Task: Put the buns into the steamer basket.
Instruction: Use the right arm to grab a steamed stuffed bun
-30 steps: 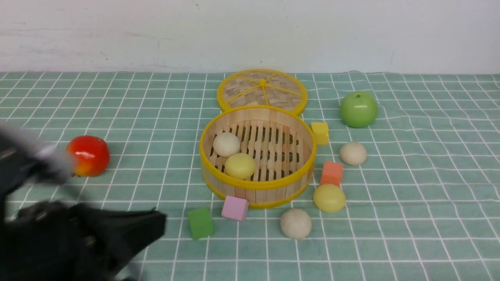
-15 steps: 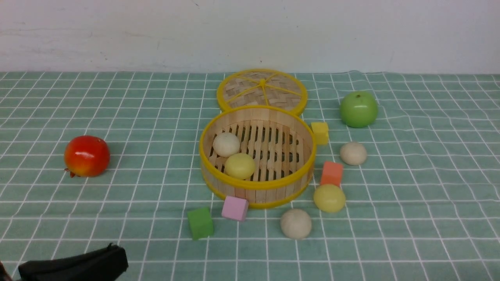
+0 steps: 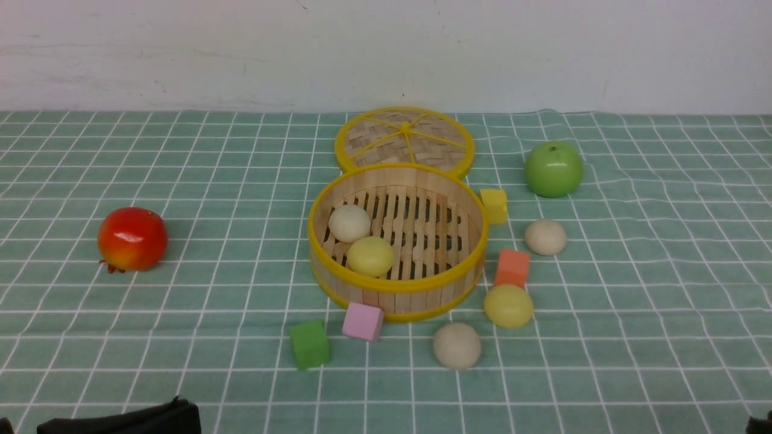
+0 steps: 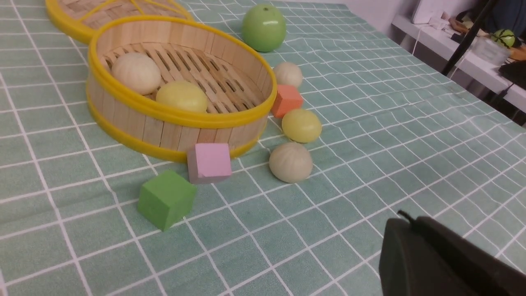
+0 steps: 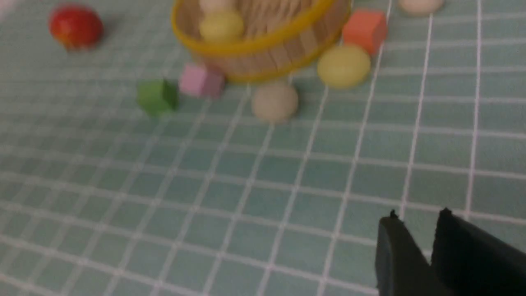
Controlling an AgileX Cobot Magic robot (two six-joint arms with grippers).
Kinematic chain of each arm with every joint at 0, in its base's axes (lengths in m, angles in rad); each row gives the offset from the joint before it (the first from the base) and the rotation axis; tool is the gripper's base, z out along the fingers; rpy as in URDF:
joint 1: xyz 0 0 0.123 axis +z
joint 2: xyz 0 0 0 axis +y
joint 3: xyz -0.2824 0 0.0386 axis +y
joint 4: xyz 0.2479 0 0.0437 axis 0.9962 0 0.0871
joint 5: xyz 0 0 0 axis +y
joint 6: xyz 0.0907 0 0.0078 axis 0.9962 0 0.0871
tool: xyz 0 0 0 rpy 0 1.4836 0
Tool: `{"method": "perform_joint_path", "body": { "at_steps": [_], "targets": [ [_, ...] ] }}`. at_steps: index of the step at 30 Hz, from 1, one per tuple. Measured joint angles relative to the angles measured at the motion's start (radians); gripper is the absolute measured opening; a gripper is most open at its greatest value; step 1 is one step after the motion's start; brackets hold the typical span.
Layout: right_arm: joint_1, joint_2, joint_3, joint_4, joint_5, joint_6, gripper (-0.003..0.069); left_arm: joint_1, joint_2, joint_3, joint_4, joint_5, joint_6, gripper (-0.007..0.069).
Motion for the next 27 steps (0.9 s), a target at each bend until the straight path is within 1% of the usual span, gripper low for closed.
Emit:
{"method": "perform_joint_path", "body": {
  "at_steps": [3,4,7,15,16,18,21,22,23,27],
  "targets": [
    [0.005,0.26,-0.136,-0.077,0.098,-0.02,0.0064,0.0,0.0,0.0,0.0,0.002,0.0,-0.0014],
    [0.005,0.295,-0.154,-0.083,0.102,-0.02,0.0056,0.0,0.0,0.0,0.0,0.002,0.0,-0.0014],
    [0.038,0.571,-0.286,-0.091,0.128,-0.04,0.0007,0.0,0.0,0.0,0.0,0.002,0.0,-0.0013],
    [0.257,1.03,-0.6,-0.13,0.124,-0.045,0.0003,0.0,0.0,0.001,0.0,0.002,0.0,-0.0011],
    [0.26,1.038,-0.616,-0.133,0.124,-0.043,0.0004,0.0,0.0,0.001,0.0,0.002,0.0,-0.0011],
    [0.29,1.117,-0.698,-0.143,0.119,-0.029,0.0013,0.0,0.0,0.001,0.0,0.002,0.0,-0.001],
    [0.306,1.218,-0.796,-0.145,0.119,-0.006,0.0046,0.0,0.0,0.001,0.0,0.002,0.0,-0.0007],
    [0.306,1.224,-0.796,-0.145,0.119,-0.003,0.0046,0.0,0.0,0.001,0.0,0.002,0.0,-0.0007],
    [0.308,1.245,-0.818,-0.146,0.117,0.002,0.0062,0.0,0.0,0.001,0.0,0.002,0.0,-0.0006],
    [0.312,1.338,-0.876,-0.154,0.088,0.011,0.0167,0.0,0.0,0.001,0.0,0.002,0.0,-0.0002]
  ]
}}
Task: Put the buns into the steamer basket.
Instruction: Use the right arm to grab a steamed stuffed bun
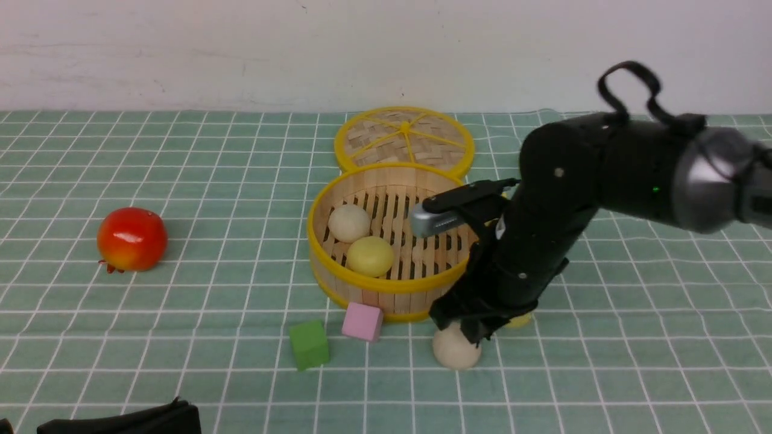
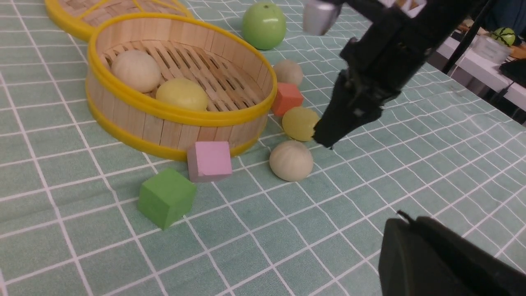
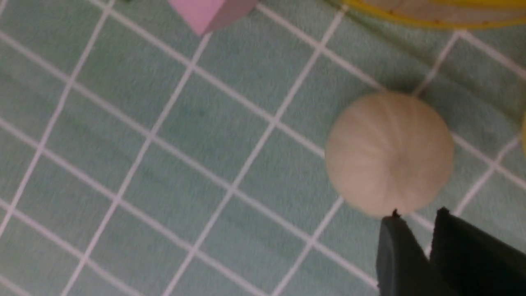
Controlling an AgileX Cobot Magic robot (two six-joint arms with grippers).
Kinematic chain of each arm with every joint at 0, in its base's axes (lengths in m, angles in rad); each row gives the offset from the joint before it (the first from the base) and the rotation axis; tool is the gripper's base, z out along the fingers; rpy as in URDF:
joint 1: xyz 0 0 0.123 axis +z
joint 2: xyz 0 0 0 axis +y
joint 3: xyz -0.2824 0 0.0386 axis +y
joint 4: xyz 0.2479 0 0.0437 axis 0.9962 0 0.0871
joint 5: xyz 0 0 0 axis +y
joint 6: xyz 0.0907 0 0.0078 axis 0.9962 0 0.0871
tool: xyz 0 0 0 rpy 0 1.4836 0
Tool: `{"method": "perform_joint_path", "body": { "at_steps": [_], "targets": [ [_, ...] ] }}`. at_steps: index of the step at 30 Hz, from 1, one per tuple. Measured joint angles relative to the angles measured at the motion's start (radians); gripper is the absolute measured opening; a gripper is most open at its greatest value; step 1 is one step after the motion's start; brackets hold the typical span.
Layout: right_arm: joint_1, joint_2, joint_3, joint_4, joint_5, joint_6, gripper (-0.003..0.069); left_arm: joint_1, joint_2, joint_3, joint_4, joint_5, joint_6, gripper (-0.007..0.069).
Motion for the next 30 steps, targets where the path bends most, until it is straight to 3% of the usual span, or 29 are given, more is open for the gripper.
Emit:
{"method": "perform_joint_path", "body": {
  "at_steps": [6,17,23,30],
  "targets": [
    [0.0,0.013,-0.001,0.0,-0.073,0.001,0.0278,0.0,0.0,0.0,0.0,0.0,0.0,0.0004],
    [0.002,0.06,-0.001,0.003,-0.092,0.003,0.0291,0.0,0.0,0.0,0.0,0.001,0.0,0.0011],
    [0.002,0.07,-0.001,0.002,-0.096,0.003,0.0247,0.0,0.0,0.0,0.0,0.001,0.0,0.0019],
    [0.002,0.07,-0.002,0.0,-0.092,-0.006,0.0084,0.0,0.0,0.0,0.0,0.001,0.0,0.0028]
  ]
}}
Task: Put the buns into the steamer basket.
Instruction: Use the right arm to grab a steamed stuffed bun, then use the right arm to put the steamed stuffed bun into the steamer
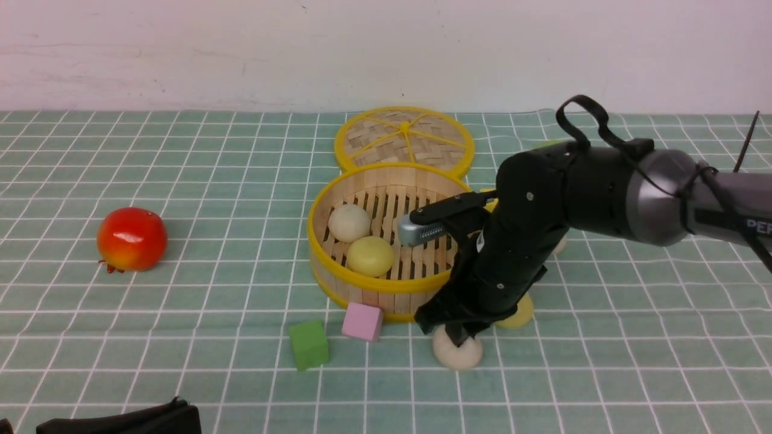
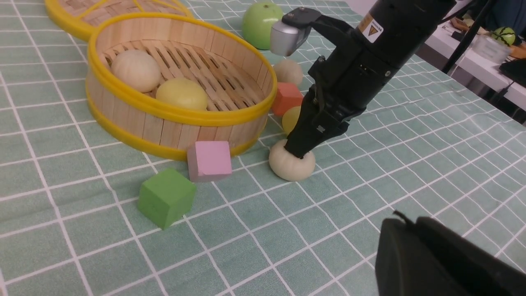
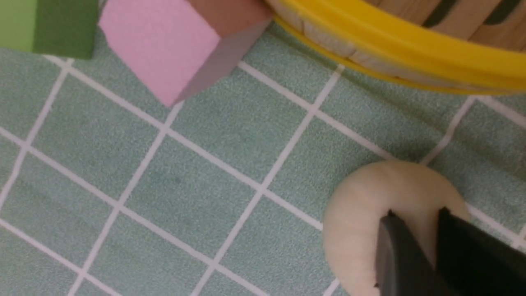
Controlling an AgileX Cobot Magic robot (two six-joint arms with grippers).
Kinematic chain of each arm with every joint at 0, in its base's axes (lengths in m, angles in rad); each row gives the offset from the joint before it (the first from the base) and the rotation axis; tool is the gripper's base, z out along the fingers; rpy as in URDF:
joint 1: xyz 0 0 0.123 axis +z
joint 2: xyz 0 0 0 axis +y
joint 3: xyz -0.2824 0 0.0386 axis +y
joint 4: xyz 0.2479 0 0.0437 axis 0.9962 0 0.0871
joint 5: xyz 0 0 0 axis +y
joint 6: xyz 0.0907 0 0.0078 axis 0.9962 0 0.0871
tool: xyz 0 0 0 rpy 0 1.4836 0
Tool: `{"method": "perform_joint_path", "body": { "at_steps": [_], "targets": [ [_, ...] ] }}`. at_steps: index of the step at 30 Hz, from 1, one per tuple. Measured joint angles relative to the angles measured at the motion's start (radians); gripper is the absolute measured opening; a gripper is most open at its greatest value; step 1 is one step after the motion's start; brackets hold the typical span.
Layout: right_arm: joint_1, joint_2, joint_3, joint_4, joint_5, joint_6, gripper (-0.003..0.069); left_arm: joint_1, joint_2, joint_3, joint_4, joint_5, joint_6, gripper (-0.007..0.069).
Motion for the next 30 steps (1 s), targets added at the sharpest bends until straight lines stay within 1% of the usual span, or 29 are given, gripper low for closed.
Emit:
{"method": "perform_joint_path", "body": {
  "at_steps": [2,4,7,11,14,16,19,23,28,30],
  "targets": [
    [0.0,0.0,-0.001,0.0,0.005,-0.009,0.0022,0.0,0.0,0.0,0.0,0.0,0.0,0.0029],
    [0.0,-0.003,-0.003,0.0,0.024,-0.013,0.0004,0.0,0.0,0.0,0.0,0.0,0.0,0.0032],
    [0.001,-0.03,-0.005,0.007,0.048,-0.019,0.0003,0.0,0.0,0.0,0.0,0.0,0.0,0.0036],
    [0.02,-0.133,-0.022,0.02,0.068,-0.037,0.0003,0.0,0.0,0.0,0.0,0.0,0.0,0.0039],
    [0.03,-0.182,-0.077,0.019,-0.006,-0.042,0.0003,0.0,0.0,0.0,0.0,0.0,0.0,0.004],
    [0.03,-0.176,-0.094,0.019,-0.041,-0.042,0.0005,0.0,0.0,0.0,0.0,0.0,0.0,0.0041],
    [0.02,-0.105,-0.13,0.009,-0.149,-0.042,0.0009,0.0,0.0,0.0,0.0,0.0,0.0,0.0047],
    [0.008,-0.032,-0.146,-0.008,-0.197,-0.042,0.0016,0.0,0.0,0.0,0.0,0.0,0.0,0.005],
    [-0.015,0.053,-0.151,-0.033,-0.227,-0.017,0.0057,0.0,0.0,0.0,0.0,0.0,0.0,0.0057],
    [-0.02,0.072,-0.152,-0.045,-0.243,-0.011,0.0094,0.0,0.0,0.0,0.0,0.0,0.0,0.0059]
  ]
}}
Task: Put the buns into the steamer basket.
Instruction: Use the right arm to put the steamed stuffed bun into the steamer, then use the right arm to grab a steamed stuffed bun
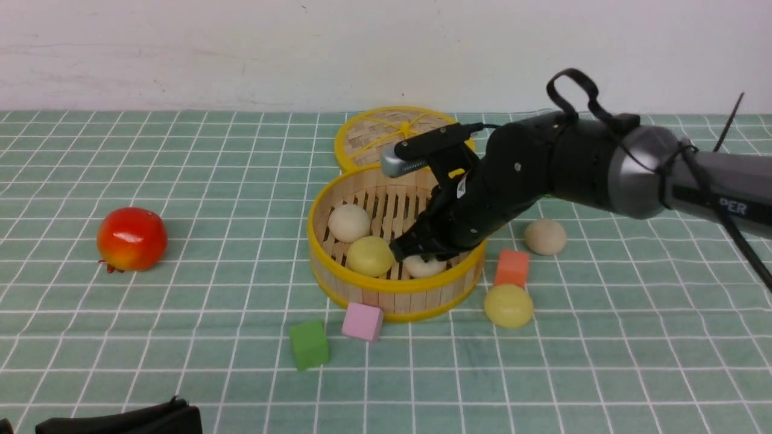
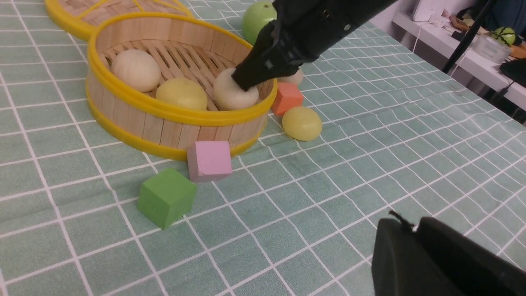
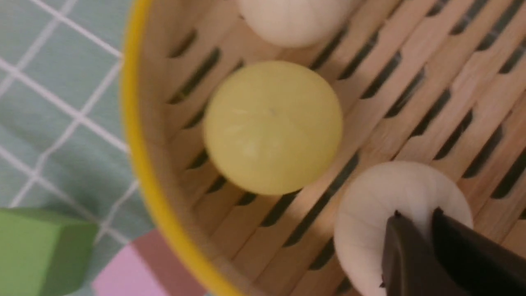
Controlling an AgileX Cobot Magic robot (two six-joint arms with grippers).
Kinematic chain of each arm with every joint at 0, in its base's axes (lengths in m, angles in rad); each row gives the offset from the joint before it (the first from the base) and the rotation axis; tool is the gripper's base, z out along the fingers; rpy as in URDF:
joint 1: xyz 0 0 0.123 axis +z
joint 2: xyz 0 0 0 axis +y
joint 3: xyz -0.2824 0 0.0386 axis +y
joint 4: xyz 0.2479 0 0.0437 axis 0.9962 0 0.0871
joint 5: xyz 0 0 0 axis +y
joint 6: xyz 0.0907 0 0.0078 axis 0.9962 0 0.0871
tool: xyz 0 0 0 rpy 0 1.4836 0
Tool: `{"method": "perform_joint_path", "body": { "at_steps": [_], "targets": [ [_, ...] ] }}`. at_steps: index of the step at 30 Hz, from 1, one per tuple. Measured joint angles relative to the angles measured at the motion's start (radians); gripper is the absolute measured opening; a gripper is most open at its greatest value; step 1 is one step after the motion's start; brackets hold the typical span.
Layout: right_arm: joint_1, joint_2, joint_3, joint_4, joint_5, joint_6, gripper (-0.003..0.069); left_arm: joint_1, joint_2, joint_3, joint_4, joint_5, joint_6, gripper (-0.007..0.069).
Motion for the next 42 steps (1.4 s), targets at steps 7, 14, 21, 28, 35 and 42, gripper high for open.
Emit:
{"method": "perform_joint_path", "body": {
  "at_steps": [7,14,21,28,35,42],
  "targets": [
    [0.0,0.012,-0.01,0.012,-0.008,0.016,0.0341,0.0,0.0,0.0,0.0,0.0,0.0,0.0068],
    [-0.002,-0.132,-0.036,-0.016,0.142,0.018,0.048,0.0,0.0,0.0,0.0,0.0,0.0,0.0075],
    [-0.078,-0.229,0.002,-0.146,0.421,0.11,0.0413,0.0,0.0,0.0,0.0,0.0,0.0,0.008],
    [-0.123,-0.15,0.125,-0.1,0.366,0.123,0.0366,0.0,0.0,0.0,0.0,0.0,0.0,0.008],
    [-0.126,-0.091,0.126,-0.04,0.228,0.124,0.0366,0.0,0.0,0.0,0.0,0.0,0.0,0.008],
    [-0.128,-0.053,0.127,-0.04,0.153,0.124,0.0366,0.0,0.0,0.0,0.0,0.0,0.0,0.0085]
  ]
}}
